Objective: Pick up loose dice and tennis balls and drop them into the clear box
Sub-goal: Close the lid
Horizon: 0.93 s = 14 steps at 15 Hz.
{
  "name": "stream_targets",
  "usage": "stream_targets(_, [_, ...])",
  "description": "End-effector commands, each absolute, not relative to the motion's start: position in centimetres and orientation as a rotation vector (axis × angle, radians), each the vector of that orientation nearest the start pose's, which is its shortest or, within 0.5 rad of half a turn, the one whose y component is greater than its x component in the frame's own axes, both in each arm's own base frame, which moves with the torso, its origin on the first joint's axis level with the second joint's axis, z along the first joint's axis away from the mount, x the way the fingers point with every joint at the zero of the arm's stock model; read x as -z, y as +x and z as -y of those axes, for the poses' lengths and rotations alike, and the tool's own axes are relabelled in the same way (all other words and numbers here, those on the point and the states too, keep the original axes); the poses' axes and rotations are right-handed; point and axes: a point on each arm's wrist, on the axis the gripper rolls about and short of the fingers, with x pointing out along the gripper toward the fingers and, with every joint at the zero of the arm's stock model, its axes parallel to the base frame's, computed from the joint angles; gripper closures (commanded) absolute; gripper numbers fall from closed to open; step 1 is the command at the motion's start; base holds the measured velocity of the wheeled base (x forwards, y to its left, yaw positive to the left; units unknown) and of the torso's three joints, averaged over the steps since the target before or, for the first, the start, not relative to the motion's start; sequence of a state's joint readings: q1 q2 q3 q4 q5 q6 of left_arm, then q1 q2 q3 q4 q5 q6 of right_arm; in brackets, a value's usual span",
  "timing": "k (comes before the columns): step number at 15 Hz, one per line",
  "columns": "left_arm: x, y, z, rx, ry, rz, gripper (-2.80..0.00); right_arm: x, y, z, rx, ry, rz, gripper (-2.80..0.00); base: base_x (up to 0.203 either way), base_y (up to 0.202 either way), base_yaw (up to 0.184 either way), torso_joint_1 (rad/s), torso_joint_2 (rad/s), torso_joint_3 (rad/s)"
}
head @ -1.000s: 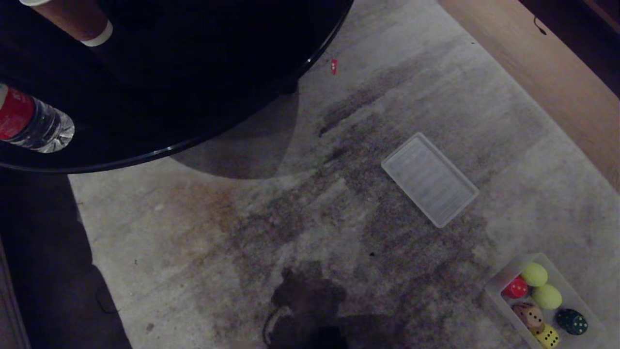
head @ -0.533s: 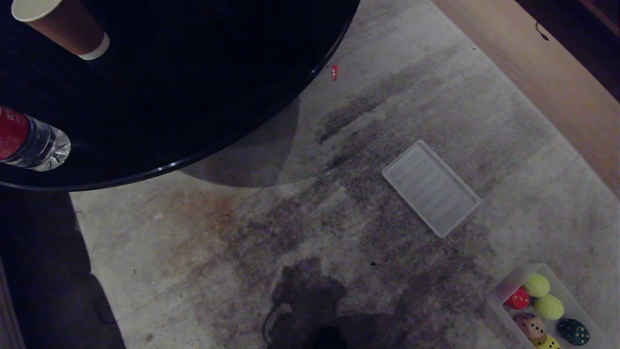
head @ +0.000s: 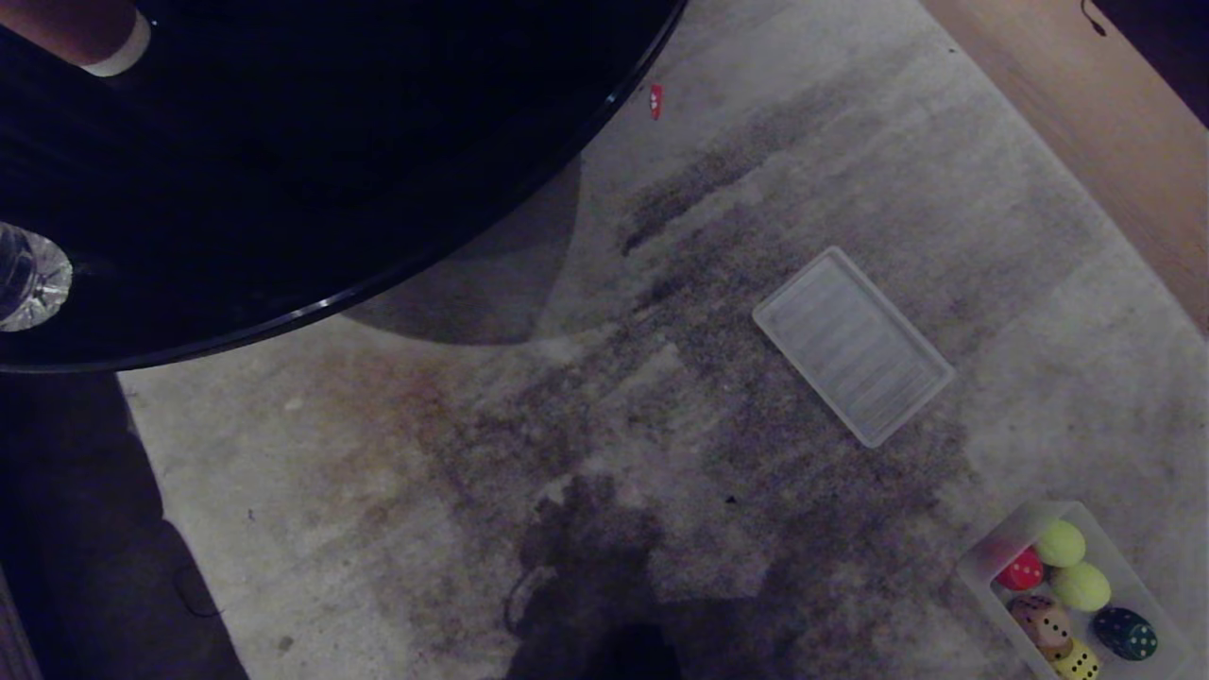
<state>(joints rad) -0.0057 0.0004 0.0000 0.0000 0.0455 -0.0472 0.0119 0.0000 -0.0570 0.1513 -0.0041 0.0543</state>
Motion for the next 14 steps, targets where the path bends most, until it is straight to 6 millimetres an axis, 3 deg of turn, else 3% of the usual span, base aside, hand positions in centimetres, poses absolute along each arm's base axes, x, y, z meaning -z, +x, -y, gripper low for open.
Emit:
stream_targets(1, [-7.51,-2.27,-0.12,-0.040,-0.046,-0.001,0.00,-7.54,-2.77,0.05,-0.004,0.053,-0.098,0.00,0.000,0.000,0.000,0.002,0.00,-0.204])
stream_targets(14, [-7.49,-2.27,-0.12,-0.040,-0.044,-0.002,0.00,-7.58,-2.78,0.03,-0.011,0.034,-0.097,0.00,0.000,0.000,0.000,0.003,0.00,-0.190])
